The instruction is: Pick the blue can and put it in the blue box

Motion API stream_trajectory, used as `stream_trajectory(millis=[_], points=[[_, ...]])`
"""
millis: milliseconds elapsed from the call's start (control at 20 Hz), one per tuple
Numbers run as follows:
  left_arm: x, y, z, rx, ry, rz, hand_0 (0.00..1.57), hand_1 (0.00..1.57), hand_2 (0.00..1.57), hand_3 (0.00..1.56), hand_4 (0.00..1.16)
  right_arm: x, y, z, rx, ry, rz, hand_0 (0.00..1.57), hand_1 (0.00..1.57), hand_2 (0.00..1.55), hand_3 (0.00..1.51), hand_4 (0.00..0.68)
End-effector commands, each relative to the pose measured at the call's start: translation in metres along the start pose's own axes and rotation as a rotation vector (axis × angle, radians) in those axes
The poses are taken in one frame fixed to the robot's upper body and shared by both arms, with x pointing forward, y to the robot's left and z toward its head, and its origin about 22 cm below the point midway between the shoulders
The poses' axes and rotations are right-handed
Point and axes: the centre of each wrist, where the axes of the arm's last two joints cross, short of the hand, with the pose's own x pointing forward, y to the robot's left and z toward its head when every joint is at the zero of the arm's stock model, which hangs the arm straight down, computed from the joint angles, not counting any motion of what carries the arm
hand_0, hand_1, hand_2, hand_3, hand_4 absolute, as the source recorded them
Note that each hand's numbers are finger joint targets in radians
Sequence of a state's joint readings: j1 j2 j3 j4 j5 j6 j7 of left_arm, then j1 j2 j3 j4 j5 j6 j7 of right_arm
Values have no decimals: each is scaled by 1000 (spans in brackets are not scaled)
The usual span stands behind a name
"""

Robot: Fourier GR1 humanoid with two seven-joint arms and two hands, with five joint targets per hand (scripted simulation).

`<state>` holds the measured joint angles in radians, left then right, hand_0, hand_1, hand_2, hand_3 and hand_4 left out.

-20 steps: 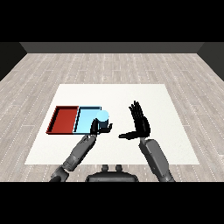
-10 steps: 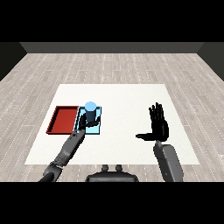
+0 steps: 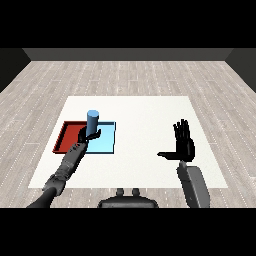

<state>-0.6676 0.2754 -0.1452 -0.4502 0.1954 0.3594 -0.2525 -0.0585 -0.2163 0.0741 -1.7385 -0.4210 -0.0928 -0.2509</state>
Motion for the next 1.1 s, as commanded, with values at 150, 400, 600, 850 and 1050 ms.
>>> stream_trajectory(millis=[150, 400, 600, 850, 1050], points=[[1, -14, -9, 32, 204, -138, 1571, 1571, 1536, 1413, 966, -17, -11, -4, -43, 42, -31, 0, 0, 0, 0, 0], [-19, -3, -4, -12, 275, -261, 1522, 1522, 1397, 1141, 906, -31, -17, -1, -59, 61, -11, 0, 0, 0, 0, 0], [-22, -28, 4, -68, 364, -286, 1528, 1528, 1446, 726, 865, -21, -14, -21, -55, 51, -29, 0, 0, 0, 0, 0], [-56, -26, 25, -94, 452, -160, 1571, 1571, 1487, 0, 633, -25, -16, -7, -36, 39, -21, 0, 0, 0, 0, 0], [-59, -26, 27, -83, 424, -310, 0, 0, 0, 0, 588, -28, -14, -1, -34, 31, -44, 0, 0, 0, 0, 0]])
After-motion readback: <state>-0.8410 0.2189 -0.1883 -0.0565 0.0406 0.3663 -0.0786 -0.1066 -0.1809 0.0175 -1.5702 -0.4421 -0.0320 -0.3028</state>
